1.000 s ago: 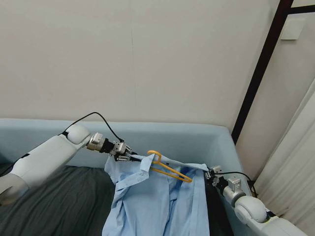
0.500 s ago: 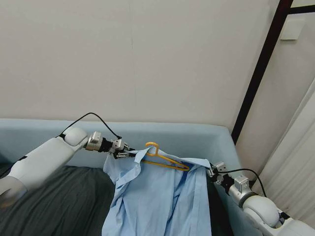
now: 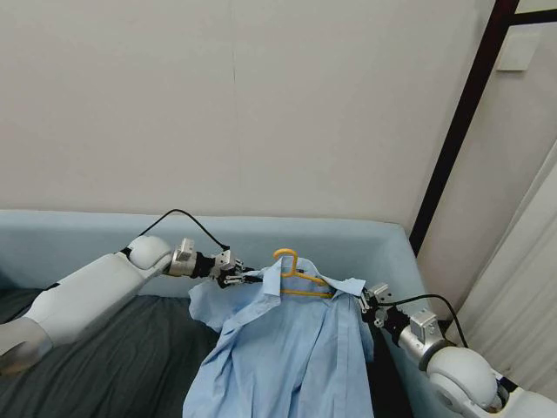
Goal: Pick up the clothes from the sofa and hang them on the clothes hanger.
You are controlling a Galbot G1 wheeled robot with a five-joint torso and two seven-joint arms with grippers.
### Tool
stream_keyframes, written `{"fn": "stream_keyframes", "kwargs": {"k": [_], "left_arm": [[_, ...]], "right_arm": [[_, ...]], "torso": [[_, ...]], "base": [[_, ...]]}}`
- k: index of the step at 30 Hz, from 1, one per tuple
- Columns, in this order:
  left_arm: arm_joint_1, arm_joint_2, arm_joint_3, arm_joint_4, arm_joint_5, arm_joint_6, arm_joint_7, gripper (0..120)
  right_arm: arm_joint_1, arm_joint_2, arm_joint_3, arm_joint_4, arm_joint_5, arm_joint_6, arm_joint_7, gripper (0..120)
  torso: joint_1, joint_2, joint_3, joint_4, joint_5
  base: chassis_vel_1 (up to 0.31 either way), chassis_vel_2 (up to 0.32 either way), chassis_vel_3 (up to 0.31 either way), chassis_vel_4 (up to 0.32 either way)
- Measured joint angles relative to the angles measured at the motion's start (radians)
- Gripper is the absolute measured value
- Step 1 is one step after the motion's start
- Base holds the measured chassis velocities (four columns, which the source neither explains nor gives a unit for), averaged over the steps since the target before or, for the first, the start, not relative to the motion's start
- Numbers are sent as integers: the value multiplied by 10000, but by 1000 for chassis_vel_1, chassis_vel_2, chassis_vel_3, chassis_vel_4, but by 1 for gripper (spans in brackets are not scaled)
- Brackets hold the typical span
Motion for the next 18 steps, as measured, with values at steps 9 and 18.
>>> {"fn": "stream_keyframes", "kwargs": {"k": [9,18], "left_arm": [[179,-305,103,163,214,10,-170,7],[539,-810,-290,780,-324,39,-515,7]], "right_arm": [[-45,-333,61,520,129,-159,50,0],[-300,-386,93,1522,208,-595,419,0]], "torso": [[0,0,0,2,-3],[0,0,0,2,-2]], "base": [[0,0,0,0],[0,0,0,0]]}}
